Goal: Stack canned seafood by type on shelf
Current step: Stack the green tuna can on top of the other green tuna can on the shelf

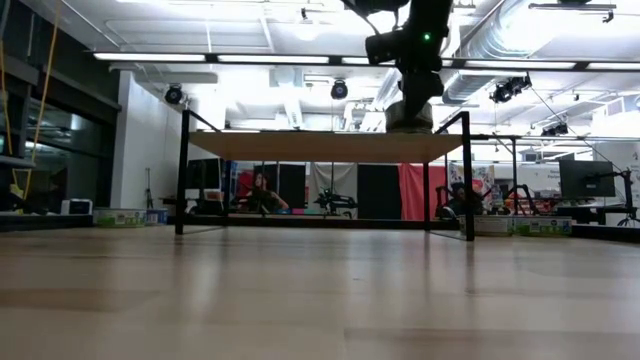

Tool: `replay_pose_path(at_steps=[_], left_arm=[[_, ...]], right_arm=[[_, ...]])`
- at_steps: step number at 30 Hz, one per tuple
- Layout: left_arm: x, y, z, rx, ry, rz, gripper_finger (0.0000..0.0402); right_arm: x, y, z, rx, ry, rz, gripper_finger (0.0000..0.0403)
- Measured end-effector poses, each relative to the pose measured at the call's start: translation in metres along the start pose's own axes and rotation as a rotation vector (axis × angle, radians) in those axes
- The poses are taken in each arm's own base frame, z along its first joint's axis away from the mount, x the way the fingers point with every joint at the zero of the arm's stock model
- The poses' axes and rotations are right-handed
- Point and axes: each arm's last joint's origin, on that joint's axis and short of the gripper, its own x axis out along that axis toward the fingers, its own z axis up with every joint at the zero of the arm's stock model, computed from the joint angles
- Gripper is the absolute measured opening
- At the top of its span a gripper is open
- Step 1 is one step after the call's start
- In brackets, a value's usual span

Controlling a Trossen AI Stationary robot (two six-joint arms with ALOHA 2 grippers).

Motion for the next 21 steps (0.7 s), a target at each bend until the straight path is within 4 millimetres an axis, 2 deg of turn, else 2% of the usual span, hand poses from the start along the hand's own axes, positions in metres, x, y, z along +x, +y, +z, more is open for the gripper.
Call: replay_pose_path(at_steps=[7, 21], left_arm=[[0.0000, 0.0000, 0.0000, 0.000, 0.000, 0.000, 0.0001], [-0.0005, -0.0004, -0.0002, 0.000, 0.002, -0.004, 0.0001]], right_arm=[[-0.0024, 0.0016, -0.0037, -0.027, 0.024, -0.003, 0.0257], [-0.0044, -0.0009, -0.0034, -0.017, 0.013, -0.035, 0.0259]])
